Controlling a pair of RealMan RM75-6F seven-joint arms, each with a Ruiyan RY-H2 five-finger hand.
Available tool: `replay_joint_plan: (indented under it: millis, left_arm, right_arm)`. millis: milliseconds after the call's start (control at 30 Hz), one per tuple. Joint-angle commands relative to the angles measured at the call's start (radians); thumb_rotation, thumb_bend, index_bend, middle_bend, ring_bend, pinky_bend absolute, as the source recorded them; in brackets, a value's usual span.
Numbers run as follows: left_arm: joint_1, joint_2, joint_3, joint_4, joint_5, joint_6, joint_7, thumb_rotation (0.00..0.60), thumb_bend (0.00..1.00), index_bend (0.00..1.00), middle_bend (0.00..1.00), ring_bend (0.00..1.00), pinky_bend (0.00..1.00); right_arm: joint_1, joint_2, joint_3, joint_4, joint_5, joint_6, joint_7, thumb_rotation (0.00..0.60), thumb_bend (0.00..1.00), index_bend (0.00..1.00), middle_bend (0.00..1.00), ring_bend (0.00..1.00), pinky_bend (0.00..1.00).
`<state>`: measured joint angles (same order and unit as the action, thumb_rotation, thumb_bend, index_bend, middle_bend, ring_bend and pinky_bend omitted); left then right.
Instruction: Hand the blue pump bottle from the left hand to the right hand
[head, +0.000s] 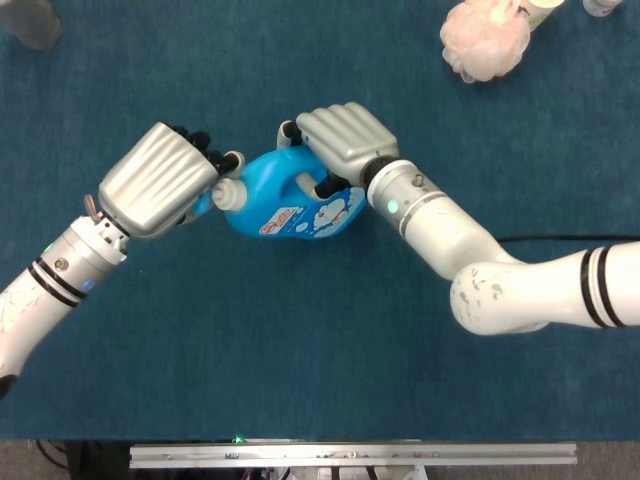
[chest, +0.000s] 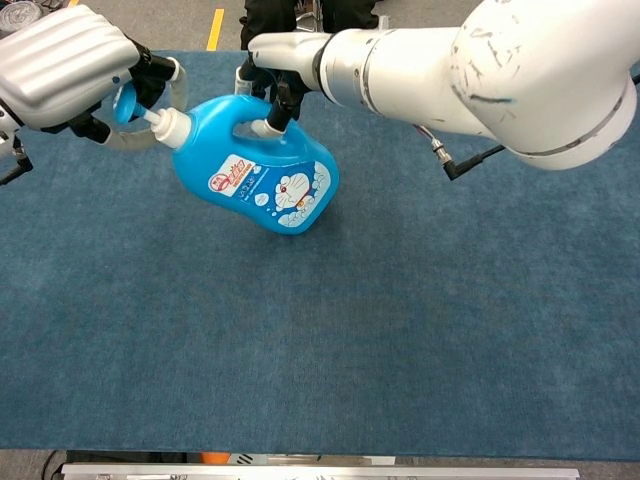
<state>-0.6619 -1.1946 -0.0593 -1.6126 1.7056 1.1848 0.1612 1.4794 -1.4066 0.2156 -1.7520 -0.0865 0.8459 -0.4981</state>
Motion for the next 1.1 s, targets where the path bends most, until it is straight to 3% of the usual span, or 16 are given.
replay_joint_plan:
  millis: [33,200,467,800,1100]
  left_arm:
    - [0.003,0.006,0.002,-0.001,-0.002,0.001,-0.003,0.600,0.33,0.62,0.75,0.59,0.78]
    - [0.008,0.022,-0.001,-0.016,-0.030,-0.013,0.002,0.600,0.33,0.57,0.74,0.57,0.78]
    - [0.019,0.052,-0.002,-0.060,-0.098,-0.057,0.054,0.600,0.32,0.40,0.63,0.52,0.78]
    - [0.022,0.093,-0.023,-0.135,-0.247,-0.132,0.147,0.600,0.24,0.10,0.28,0.22,0.53]
    - [0.010,0.099,-0.052,-0.111,-0.345,-0.171,0.150,0.600,0.23,0.03,0.20,0.16,0.47]
  right_arm:
    - [0.000,-0.013,-0.001,0.007,-0.008,0.021,-0.005,0.600,0.48,0.48,0.46,0.37,0.40]
    - [-0.008,-0.024,-0.001,0.013,-0.021,0.041,-0.008,0.600,0.49,0.55,0.49,0.41,0.43]
    - [-0.038,-0.028,0.017,0.023,-0.052,0.061,0.011,0.600,0.49,0.58,0.50,0.43,0.44]
    - [-0.081,-0.008,0.038,0.015,-0.103,0.057,0.037,0.600,0.49,0.60,0.51,0.46,0.45]
    - [-0.108,0.024,0.041,-0.007,-0.126,0.044,0.046,0.600,0.49,0.61,0.52,0.47,0.46]
